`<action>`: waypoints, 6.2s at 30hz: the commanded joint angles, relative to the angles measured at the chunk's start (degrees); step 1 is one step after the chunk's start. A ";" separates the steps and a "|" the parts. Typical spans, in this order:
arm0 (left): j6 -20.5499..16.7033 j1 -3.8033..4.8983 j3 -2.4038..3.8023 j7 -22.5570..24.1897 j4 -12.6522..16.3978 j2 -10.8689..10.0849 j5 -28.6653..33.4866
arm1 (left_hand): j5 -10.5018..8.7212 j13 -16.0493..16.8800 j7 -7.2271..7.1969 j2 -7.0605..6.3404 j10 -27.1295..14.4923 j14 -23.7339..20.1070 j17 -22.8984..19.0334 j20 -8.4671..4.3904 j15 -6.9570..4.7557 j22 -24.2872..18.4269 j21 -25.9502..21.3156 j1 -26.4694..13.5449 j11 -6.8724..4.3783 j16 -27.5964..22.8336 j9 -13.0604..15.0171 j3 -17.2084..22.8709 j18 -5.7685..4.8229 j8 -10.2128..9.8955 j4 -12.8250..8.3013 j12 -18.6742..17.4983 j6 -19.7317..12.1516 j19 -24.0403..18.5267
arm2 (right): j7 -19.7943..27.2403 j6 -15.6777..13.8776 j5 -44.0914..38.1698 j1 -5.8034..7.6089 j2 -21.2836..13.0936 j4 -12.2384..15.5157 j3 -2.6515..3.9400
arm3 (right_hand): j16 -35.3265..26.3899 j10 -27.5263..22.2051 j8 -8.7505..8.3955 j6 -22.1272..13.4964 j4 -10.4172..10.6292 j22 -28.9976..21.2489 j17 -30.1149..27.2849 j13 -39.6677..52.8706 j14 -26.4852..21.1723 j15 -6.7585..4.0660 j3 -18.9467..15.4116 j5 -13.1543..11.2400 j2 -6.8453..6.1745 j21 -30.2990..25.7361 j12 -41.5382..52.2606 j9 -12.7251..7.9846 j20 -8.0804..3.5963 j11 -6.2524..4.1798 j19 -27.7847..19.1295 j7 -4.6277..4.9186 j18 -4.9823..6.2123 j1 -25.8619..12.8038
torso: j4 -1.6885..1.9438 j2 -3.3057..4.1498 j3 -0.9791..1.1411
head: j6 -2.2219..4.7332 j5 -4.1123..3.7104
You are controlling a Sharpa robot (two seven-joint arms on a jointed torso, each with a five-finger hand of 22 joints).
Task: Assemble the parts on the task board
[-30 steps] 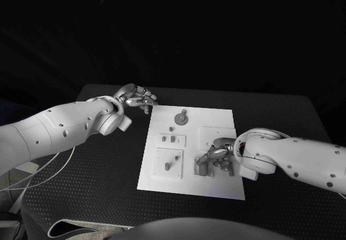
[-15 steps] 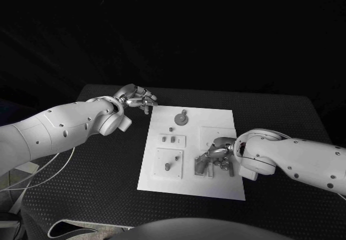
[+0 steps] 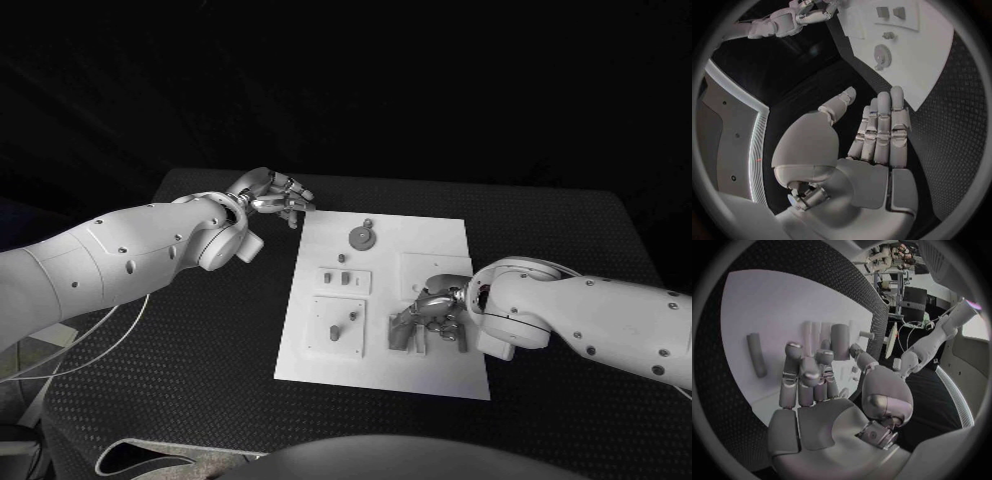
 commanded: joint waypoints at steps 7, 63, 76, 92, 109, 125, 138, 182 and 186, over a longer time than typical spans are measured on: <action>0.87 0.06 0.03 0.12 0.17 0.12 0.08 | -0.20 -0.10 0.43 -0.10 -0.47 0.32 0.13 -0.05 0.01 0.10 -0.21 -0.49 0.02 -0.24 -0.08 0.06 3.01 0.21 0.30 0.12 0.10 0.18 | 0.37 3.14 0.06 -0.21 0.78 -0.10 -0.01 | 0.04 -0.35 -0.11 0.31 -1.91 1.10 0.10 0.04 -0.07 -0.21 -0.63 -0.32 1.36 0.10 0.25 0.12 -0.23 -0.09 -0.14 0.25 0.89 0.30 | 0.01 -0.02 -0.01 | -0.12 0.10; 0.86 0.06 0.03 0.10 0.14 0.01 -0.03 | -0.23 -0.17 0.43 -0.08 -0.44 0.32 0.32 -0.03 0.01 0.17 -0.28 -0.49 0.02 -0.38 -0.10 0.06 3.02 0.29 0.42 0.16 0.15 0.17 | 18.29 -16.59 -17.61 -0.52 -5.57 4.00 0.36 | -0.32 -1.94 -2.67 -5.73 -5.81 1.03 0.33 1.26 -0.16 1.55 -1.80 -0.29 -3.08 -0.32 2.11 1.13 -0.55 1.82 -0.07 2.25 0.88 14.88 | 0.00 0.01 0.06 | 0.00 0.44; 0.88 0.06 0.03 0.14 0.07 0.08 -0.03 | -0.23 -0.18 0.45 -0.05 -0.44 0.32 0.36 -0.03 0.01 0.19 -0.29 -0.47 0.02 -0.41 -0.10 0.07 3.03 0.30 0.43 0.16 0.16 0.17 | 19.28 -12.51 -17.14 -0.54 -5.04 3.75 0.33 | -0.41 -3.14 -3.78 -6.87 -5.60 1.03 0.45 1.63 -1.03 2.30 -2.82 -0.28 0.41 -0.43 2.70 0.25 0.48 2.55 -1.37 3.00 0.88 24.78 | -0.03 0.02 0.03 | -0.25 0.48; 0.94 0.05 0.03 0.09 0.00 0.19 -0.03 | -0.22 -0.21 0.48 -0.02 -0.45 0.33 0.42 -0.03 0.01 0.21 -0.31 -0.47 0.02 -0.44 -0.11 0.08 3.02 0.31 0.47 0.16 0.15 0.17 | 18.70 -8.53 -17.28 -0.58 -3.70 3.12 0.30 | -0.26 -2.94 -3.60 -5.77 -5.57 1.11 0.51 1.43 -1.07 2.25 -1.42 -0.29 1.78 -0.27 2.84 -0.30 0.90 2.46 -1.45 2.88 0.89 25.00 | -0.02 0.01 0.02 | -0.24 0.43; 0.91 0.05 0.03 -0.02 0.06 0.05 -0.03 | -0.23 -0.24 0.53 0.04 -0.46 0.34 0.48 -0.02 0.02 0.24 -0.32 -0.59 0.03 -0.48 -0.14 0.06 3.01 0.29 0.61 0.15 0.10 0.19 | 18.07 -2.98 -17.12 -0.93 -3.63 3.29 0.20 | -0.18 -3.16 -3.77 -5.26 -4.39 1.09 0.52 1.15 -1.40 2.24 -1.24 -0.29 4.59 -0.05 2.86 -1.19 1.29 2.45 -1.83 2.86 0.89 21.12 | 0.00 -0.01 -0.01 | -0.52 0.59; 0.94 0.05 0.03 -0.07 0.07 0.12 -0.03 | -0.21 -0.30 0.59 0.17 -0.49 0.36 0.61 0.00 0.04 0.29 -0.38 -0.92 0.05 -0.58 -0.19 0.04 3.01 0.26 1.04 0.14 -0.01 0.20 | 18.21 -4.12 -22.03 -2.02 -1.91 1.52 0.14 | -0.15 -3.33 -4.09 -5.68 -3.75 1.08 0.53 1.09 -1.54 2.28 -0.84 -0.29 4.99 0.00 2.89 -1.59 1.24 2.52 -1.94 2.95 0.89 20.03 | 0.03 0.01 0.04 | -0.37 0.51; 0.98 0.05 0.03 -0.12 0.10 -0.02 -0.03 | -0.20 -0.33 0.61 0.22 -0.51 0.37 0.67 0.00 0.04 0.31 -0.41 -1.05 0.05 -0.62 -0.21 0.05 3.01 0.24 1.23 0.14 -0.07 0.20 | 19.06 -4.68 -27.89 -2.88 -1.20 0.66 0.04 | -0.04 -3.41 -3.76 -5.05 -4.75 1.16 0.57 1.08 -1.60 2.25 0.18 -0.29 6.68 0.16 3.05 -1.69 1.11 2.44 -2.13 2.84 0.89 20.64 | 0.05 -0.01 -0.02 | -0.60 0.60; 0.89 0.05 0.03 -0.13 0.16 -0.27 -0.03 | -0.19 -0.39 0.64 0.17 -0.54 0.38 0.82 -0.02 0.04 0.36 -0.48 -1.08 0.05 -0.73 -0.27 0.10 3.05 0.20 1.47 0.13 -0.20 0.18 | 20.78 -4.69 -34.21 -3.46 -2.17 0.70 0.05 | 0.14 -2.80 -1.33 -1.23 -5.78 1.14 0.49 0.62 -1.48 1.21 0.79 -0.30 6.62 0.80 3.13 -0.87 1.03 1.23 -2.42 1.54 0.89 22.12 | -0.02 0.00 -0.02 | -0.98 0.83; 0.88 0.05 0.03 -0.12 0.17 -0.25 -0.03 | -0.20 -0.40 0.65 0.15 -0.54 0.38 0.84 -0.01 0.04 0.37 -0.49 -1.08 0.05 -0.75 -0.27 0.10 3.05 0.20 1.49 0.14 -0.21 0.18 | 20.31 -3.80 -36.84 -3.73 -1.70 0.17 0.05 | 0.17 -2.77 -1.13 -0.99 -5.78 1.13 0.48 0.57 -1.46 1.15 0.85 -0.30 6.61 0.84 3.10 -0.75 0.99 1.15 -2.44 1.45 0.89 22.36 | 0.01 -0.01 -0.02 | -0.97 0.71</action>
